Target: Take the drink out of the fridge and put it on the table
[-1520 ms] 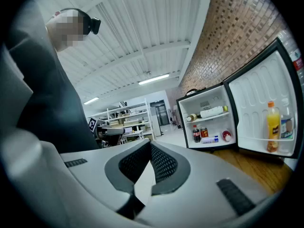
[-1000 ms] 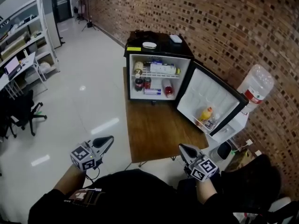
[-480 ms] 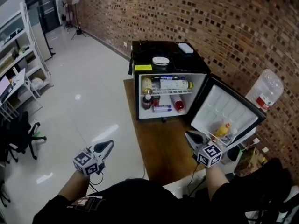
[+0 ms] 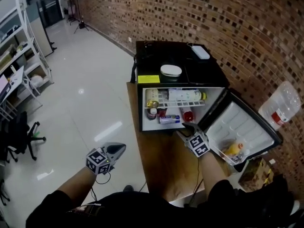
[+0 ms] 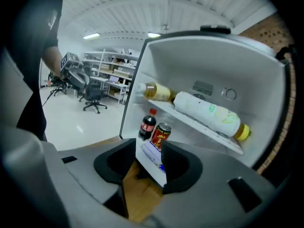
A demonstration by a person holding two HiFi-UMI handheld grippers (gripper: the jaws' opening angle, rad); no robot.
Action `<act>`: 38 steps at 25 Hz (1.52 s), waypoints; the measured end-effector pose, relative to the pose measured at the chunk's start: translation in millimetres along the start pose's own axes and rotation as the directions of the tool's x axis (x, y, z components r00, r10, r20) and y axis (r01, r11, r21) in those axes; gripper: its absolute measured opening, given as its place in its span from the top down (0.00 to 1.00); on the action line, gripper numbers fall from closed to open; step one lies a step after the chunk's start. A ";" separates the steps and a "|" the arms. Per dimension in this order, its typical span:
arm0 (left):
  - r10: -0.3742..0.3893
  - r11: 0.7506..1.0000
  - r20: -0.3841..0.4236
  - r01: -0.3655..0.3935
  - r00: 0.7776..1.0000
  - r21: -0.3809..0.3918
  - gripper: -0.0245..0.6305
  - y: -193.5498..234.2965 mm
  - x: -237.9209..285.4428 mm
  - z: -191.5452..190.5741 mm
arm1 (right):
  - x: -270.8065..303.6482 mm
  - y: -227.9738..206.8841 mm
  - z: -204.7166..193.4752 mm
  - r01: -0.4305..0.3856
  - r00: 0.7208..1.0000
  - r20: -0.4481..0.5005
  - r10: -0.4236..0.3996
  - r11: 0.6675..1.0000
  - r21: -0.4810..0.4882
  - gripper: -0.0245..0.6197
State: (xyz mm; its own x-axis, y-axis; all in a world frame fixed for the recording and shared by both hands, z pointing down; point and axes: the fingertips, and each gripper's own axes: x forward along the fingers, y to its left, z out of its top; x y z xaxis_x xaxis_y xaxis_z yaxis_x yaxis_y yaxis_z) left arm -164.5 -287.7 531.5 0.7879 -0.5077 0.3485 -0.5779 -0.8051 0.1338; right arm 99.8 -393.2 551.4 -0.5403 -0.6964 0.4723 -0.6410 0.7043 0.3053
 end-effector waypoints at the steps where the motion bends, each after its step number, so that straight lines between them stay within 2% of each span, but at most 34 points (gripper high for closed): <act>1: -0.001 1.000 -0.016 0.001 1.000 -0.003 0.96 -4.4 10.9 -2.8 | 14.8 -2.8 -11.5 -0.025 0.999 -0.030 0.024 0.999 -0.039 0.66; 6: -0.082 0.997 -0.099 0.082 0.992 -0.003 0.96 -45.7 40.8 -26.9 | 75.2 -15.9 -60.7 -0.146 0.975 -0.202 0.097 0.959 -0.242 0.55; 13: -0.125 0.992 -0.145 0.120 0.981 -0.046 0.96 -55.9 18.4 -55.7 | 136.6 -23.2 -81.3 -0.214 0.935 -0.348 0.062 0.883 -0.417 0.52; 19: -0.129 0.991 -0.166 0.120 0.978 -0.059 0.96 -55.9 -11.0 -72.2 | 170.4 -17.4 -86.2 -0.306 0.887 -0.453 0.088 0.847 -0.434 0.52; 24: -0.120 0.991 -0.168 0.107 0.979 -0.083 0.96 -54.2 -33.7 -77.1 | 172.3 -12.0 -106.0 -0.422 0.819 -0.559 0.126 0.793 -0.440 0.52; 26: -0.109 0.992 -0.174 0.096 0.979 -0.082 0.96 -51.9 -43.0 -79.0 | 172.7 -13.0 -111.1 -0.449 0.798 -0.588 0.133 0.782 -0.431 0.52; 31: -0.085 0.995 -0.175 0.073 0.981 -0.074 0.96 -45.9 -55.5 -78.5 | 180.3 -13.9 -115.2 -0.488 0.763 -0.631 0.138 0.763 -0.424 0.52; 38: -0.077 0.995 -0.143 0.068 0.987 -0.066 0.96 -37.6 -52.0 -67.9 | 184.2 -12.1 -118.6 -0.575 0.695 -0.682 0.230 0.747 -0.334 0.52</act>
State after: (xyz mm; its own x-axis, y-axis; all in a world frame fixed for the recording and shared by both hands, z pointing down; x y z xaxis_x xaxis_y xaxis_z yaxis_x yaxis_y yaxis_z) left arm -198.2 -210.2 571.3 0.7916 -0.3949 0.4662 -0.5355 -0.8159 0.2181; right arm 72.7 -513.7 732.8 -0.1510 -0.2282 0.9618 0.0140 0.9724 0.2329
